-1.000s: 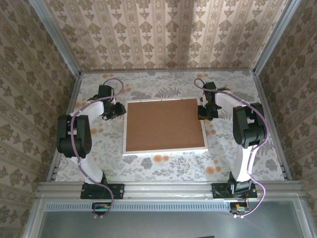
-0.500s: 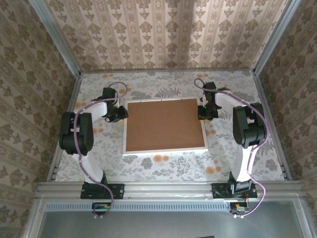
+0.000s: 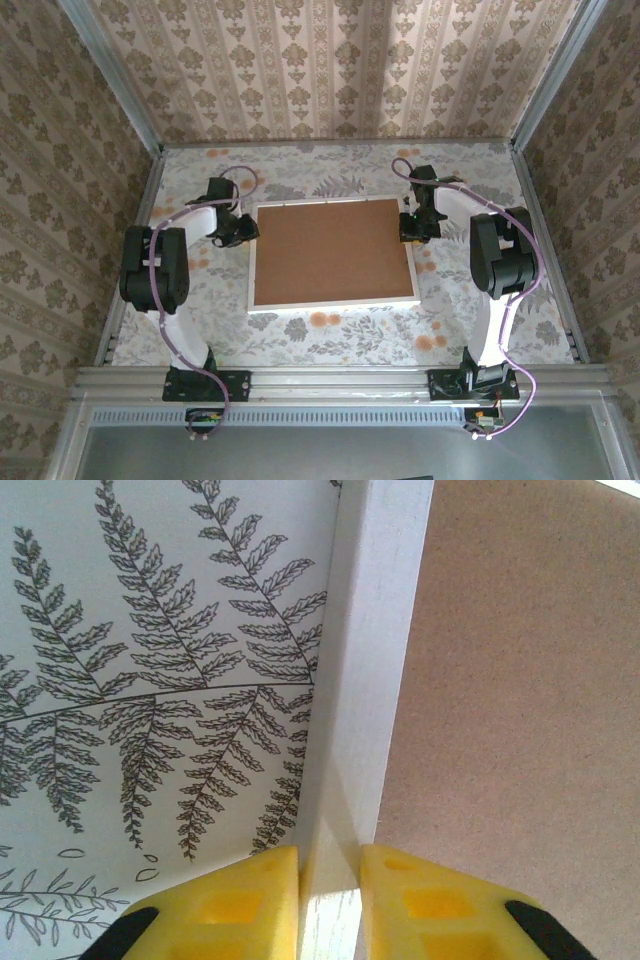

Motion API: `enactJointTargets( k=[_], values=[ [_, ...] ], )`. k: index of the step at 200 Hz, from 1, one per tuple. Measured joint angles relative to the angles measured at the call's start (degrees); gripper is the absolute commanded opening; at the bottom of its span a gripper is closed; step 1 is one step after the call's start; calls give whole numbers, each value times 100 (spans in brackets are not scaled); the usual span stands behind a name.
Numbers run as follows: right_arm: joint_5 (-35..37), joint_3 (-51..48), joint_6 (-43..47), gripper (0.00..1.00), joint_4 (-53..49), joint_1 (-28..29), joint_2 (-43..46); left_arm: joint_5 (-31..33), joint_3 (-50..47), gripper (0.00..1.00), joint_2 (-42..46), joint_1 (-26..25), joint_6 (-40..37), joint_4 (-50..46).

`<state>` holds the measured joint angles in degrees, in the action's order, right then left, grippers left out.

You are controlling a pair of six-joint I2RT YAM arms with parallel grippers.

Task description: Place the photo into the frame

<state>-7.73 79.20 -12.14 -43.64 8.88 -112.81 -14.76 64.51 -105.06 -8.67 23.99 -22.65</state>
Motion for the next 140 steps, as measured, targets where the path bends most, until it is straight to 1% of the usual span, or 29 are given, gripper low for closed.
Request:
enactJointTargets(
  k=[30,71,110,140],
  values=[
    [-4,0,-2,22,2,0,-7,-24,-57,26,13,-4,-9,70],
    [-7,0,-2,22,2,17,-7,2,-70,30,15,-59,-74,105],
    [-2,0,-2,22,2,26,-7,162,-66,33,15,-162,-190,107],
    [-4,0,-4,22,2,26,-7,407,-48,36,15,-299,-286,103]
  ],
)
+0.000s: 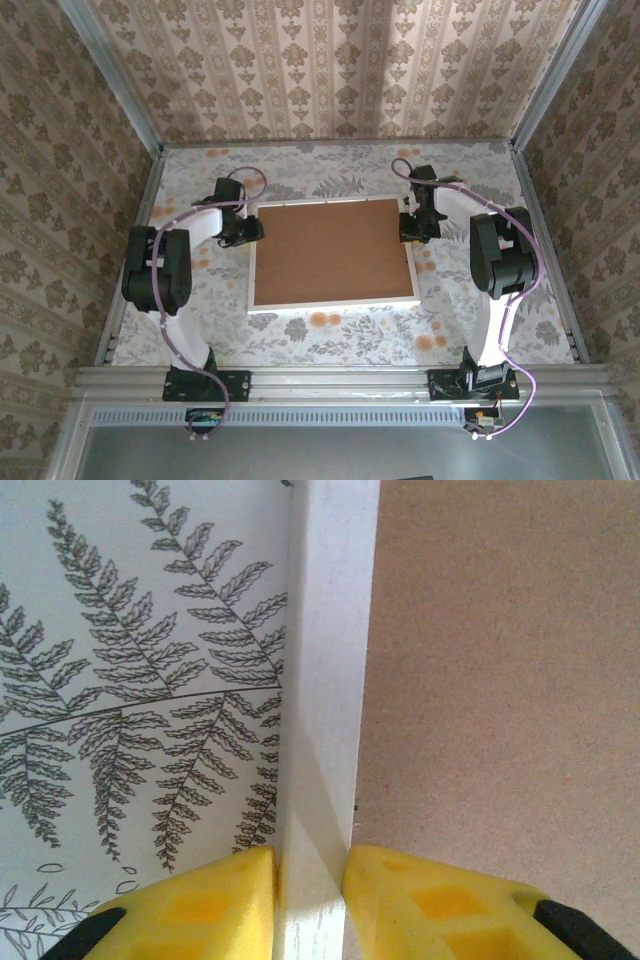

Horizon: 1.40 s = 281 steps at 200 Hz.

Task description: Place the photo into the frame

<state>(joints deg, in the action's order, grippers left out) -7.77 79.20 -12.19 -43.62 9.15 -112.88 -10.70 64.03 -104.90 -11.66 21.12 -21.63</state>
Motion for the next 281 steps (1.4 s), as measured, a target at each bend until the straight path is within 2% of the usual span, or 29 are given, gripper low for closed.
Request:
enactJointTargets(
  k=[219,244,281],
  values=[
    [46,0,2,22,-2,13,0,1318,315,45,-225,-702,-448,-350],
    [48,0,2,22,-2,13,0,1248,297,48,-162,-658,-422,-343],
    [50,0,2,22,-2,13,-2,562,164,56,59,-380,-203,-389]
  ],
)
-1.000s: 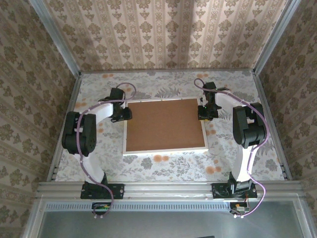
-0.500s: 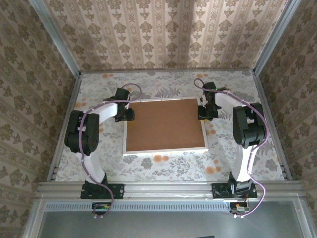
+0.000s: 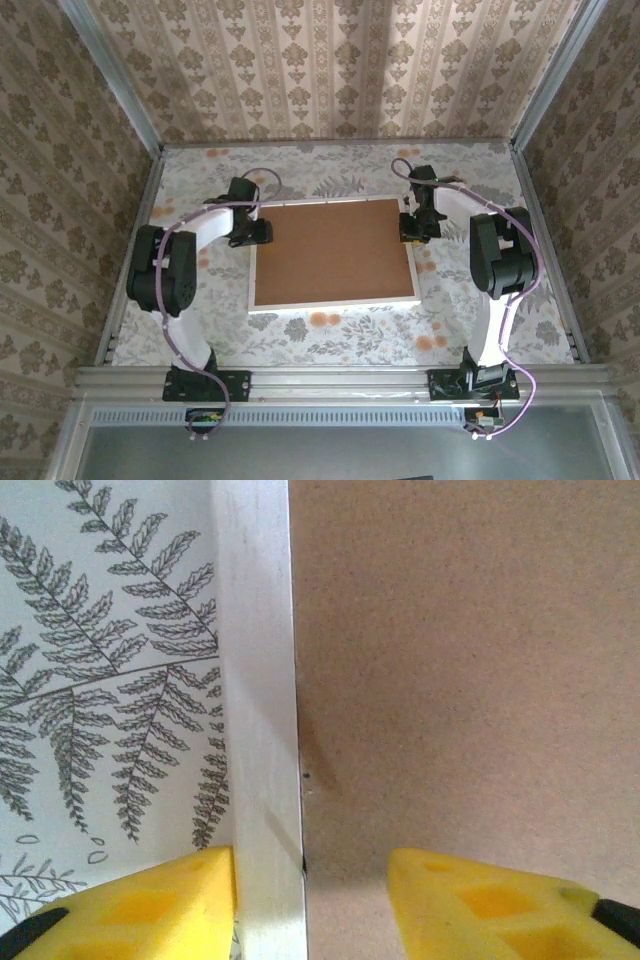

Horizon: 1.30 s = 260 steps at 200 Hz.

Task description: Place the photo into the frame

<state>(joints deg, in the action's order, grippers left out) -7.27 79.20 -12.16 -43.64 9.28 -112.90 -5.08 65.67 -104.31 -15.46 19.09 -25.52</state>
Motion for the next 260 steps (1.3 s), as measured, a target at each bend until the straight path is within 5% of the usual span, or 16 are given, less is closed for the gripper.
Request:
enactJointTargets(
  k=[73,105,260],
  values=[
    [2,0,0,22,-2,0,0,-791,-437,46,450,732,400,48],
    [2,0,0,22,-2,0,0,-942,-426,39,367,730,428,149],
    [2,15,2,22,-22,0,-7,-1307,-201,37,-76,776,426,306]
  ],
)
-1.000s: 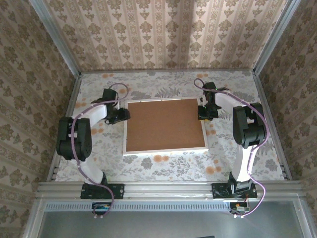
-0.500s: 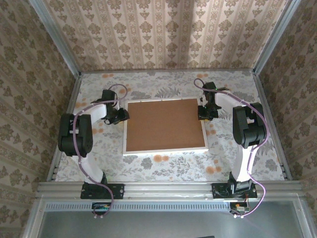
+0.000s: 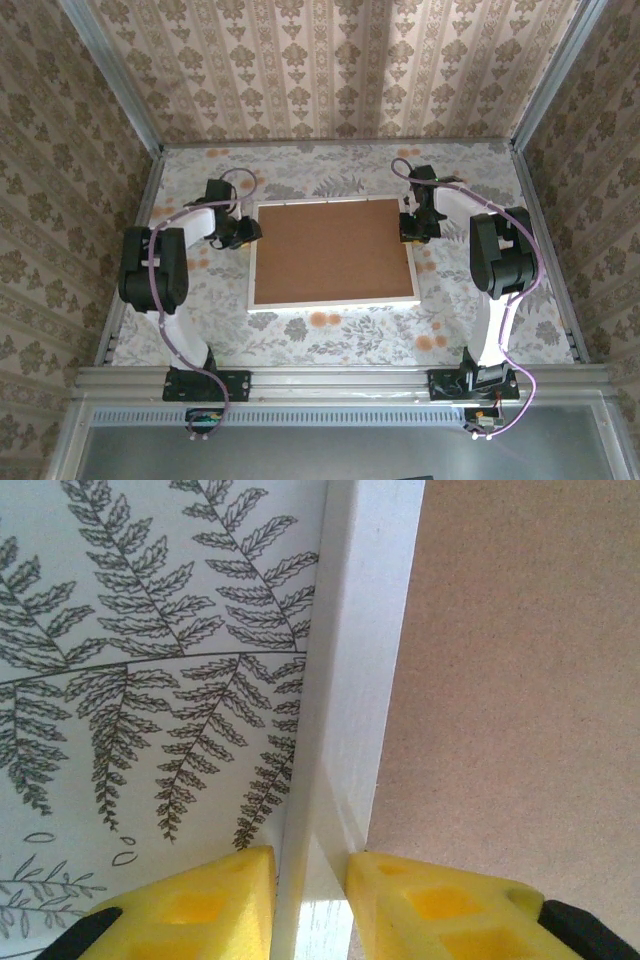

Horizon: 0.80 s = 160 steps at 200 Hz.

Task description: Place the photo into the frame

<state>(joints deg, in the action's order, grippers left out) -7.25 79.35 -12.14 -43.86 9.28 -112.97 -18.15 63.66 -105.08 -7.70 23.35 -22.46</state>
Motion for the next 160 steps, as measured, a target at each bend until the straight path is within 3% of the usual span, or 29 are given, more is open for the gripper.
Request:
enactJointTargets(
  k=[67,160],
  values=[
    [15,7,-2,22,-7,15,-4,20,378,42,-286,-57,-164,-120],
    [68,11,-2,22,-9,42,-4,682,1134,49,-699,-472,-752,-949]
  ],
)
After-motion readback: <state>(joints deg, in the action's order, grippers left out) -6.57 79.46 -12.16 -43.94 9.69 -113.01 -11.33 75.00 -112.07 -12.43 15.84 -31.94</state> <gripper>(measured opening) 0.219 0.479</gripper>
